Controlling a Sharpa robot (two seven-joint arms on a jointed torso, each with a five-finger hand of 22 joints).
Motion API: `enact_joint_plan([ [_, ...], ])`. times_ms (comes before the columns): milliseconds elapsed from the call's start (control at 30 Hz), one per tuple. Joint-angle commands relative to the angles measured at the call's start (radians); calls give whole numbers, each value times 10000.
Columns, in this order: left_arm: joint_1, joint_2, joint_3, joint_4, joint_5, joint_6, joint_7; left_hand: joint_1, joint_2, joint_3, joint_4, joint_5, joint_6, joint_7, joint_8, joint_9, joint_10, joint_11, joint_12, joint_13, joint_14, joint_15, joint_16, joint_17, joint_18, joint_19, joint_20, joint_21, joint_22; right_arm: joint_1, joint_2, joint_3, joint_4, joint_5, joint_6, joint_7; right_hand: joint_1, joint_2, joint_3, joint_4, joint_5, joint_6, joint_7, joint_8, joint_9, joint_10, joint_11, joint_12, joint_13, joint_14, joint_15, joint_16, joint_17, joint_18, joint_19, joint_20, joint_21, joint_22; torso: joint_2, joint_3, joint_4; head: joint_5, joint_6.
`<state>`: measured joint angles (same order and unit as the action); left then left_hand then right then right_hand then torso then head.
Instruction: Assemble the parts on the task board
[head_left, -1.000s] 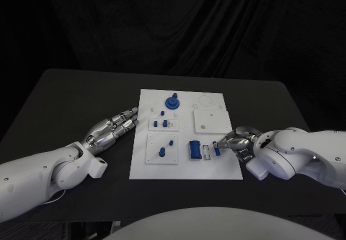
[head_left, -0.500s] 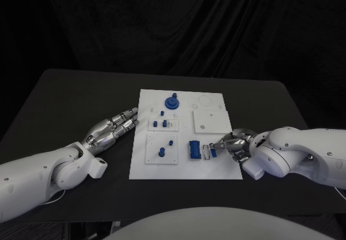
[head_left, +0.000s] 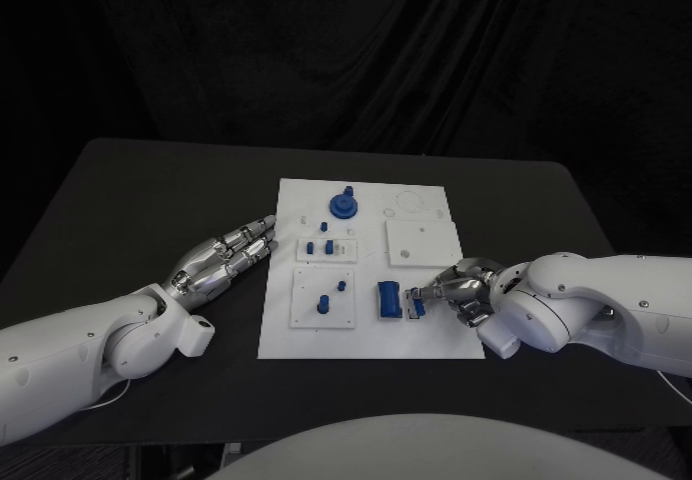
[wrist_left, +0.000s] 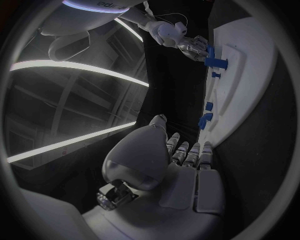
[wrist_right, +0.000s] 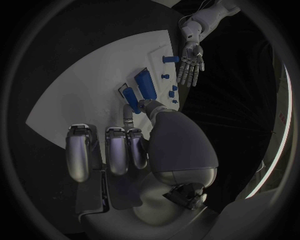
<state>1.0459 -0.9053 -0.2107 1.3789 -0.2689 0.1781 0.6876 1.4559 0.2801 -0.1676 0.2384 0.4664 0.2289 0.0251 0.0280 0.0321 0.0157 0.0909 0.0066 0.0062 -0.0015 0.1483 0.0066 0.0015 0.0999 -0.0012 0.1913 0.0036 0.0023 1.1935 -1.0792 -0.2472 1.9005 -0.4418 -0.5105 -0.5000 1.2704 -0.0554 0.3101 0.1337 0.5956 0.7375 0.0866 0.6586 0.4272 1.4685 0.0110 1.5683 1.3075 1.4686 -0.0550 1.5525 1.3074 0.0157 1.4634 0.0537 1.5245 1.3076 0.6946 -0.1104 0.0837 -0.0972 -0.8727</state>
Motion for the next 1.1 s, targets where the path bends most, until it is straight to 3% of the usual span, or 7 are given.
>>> enact_joint_plan([
  [33, -33, 17, -5, 4, 40, 124, 639, 63, 3, 30, -4, 34, -5, 87, 53, 16, 61, 1, 4, 13, 15, 77, -66, -15, 123, 26, 61, -23, -8, -28, 29, -1, -34, 43, 321, -140, -127, 8, -77, 17, -191, -121, 21, -79, -6, 1023, 8, 25, 2633, 883, 8, -52, 1924, -1, 775, 9, -45, 2423, -2, -2, 10, 23, 1],
  [533, -47, 45, -5, -17, 40, 147, 637, 61, -6, 33, -14, 39, -3, 95, 53, 17, 57, -8, 2, 12, 15, 81, -66, -15, 122, 23, 63, -26, -11, -49, 73, -1, -124, 39, 584, -240, -638, -58, -537, 112, -2135, -628, 217, -466, 89, 1023, 186, 25, 2633, 874, 167, -60, 1885, 32, 709, 167, -163, 2378, -4, 0, 1, 64, 1],
  [567, -49, 44, -5, -18, 40, 148, 634, 61, -6, 33, -14, 39, -3, 95, 53, 17, 57, -8, 2, 12, 15, 81, -66, -15, 122, 23, 63, -26, -11, -50, 71, -1, -127, 12, 600, -249, -787, -100, -697, 164, -2578, -801, 251, -508, 98, 1023, 207, 25, 2633, 873, 186, -59, 1884, 40, 694, 185, -190, 2368, -3, 2, 4, 70, 1],
  [733, -58, 41, -5, -30, 40, 152, 630, 61, -6, 33, -14, 39, -3, 95, 53, 17, 57, -8, 2, 12, 15, 81, -66, -15, 122, 23, 63, -26, -11, -52, 47, -1, -118, -136, 595, -243, -961, -89, -929, 203, -3218, -955, 270, -456, 113, 1023, 218, 25, 2633, 873, 200, -56, 1886, 42, 692, 205, -198, 2366, 1, 3, 0, 85, 1],
  [900, -70, 41, -5, -35, 40, 159, 631, 59, -11, 38, -23, 41, -14, 100, 51, 15, 57, -13, 2, 11, 15, 84, -66, -15, 120, 22, 65, -26, -12, -53, -15, -1, -82, -255, 530, -175, -1083, -100, -1121, 237, -3672, -1000, 264, -381, 135, 1023, 218, 25, 2633, 877, 202, -48, 1903, 42, 692, 209, -201, 2366, -1, 2, -7, 95, 1],
  [1100, -85, 35, -5, -39, 40, 165, 630, 58, -11, 41, -27, 42, -17, 103, 50, 14, 57, -15, 1, 12, 15, 86, -66, -15, 120, 23, 66, -26, -12, -54, -127, -1, -18, -774, 446, -69, -1070, -96, -1178, 208, -3768, -975, 249, -294, 174, 1023, 210, 25, 2633, 884, 197, -36, 1938, 40, 698, 207, -191, 2370, -7, 2, -9, 103, 1],
])
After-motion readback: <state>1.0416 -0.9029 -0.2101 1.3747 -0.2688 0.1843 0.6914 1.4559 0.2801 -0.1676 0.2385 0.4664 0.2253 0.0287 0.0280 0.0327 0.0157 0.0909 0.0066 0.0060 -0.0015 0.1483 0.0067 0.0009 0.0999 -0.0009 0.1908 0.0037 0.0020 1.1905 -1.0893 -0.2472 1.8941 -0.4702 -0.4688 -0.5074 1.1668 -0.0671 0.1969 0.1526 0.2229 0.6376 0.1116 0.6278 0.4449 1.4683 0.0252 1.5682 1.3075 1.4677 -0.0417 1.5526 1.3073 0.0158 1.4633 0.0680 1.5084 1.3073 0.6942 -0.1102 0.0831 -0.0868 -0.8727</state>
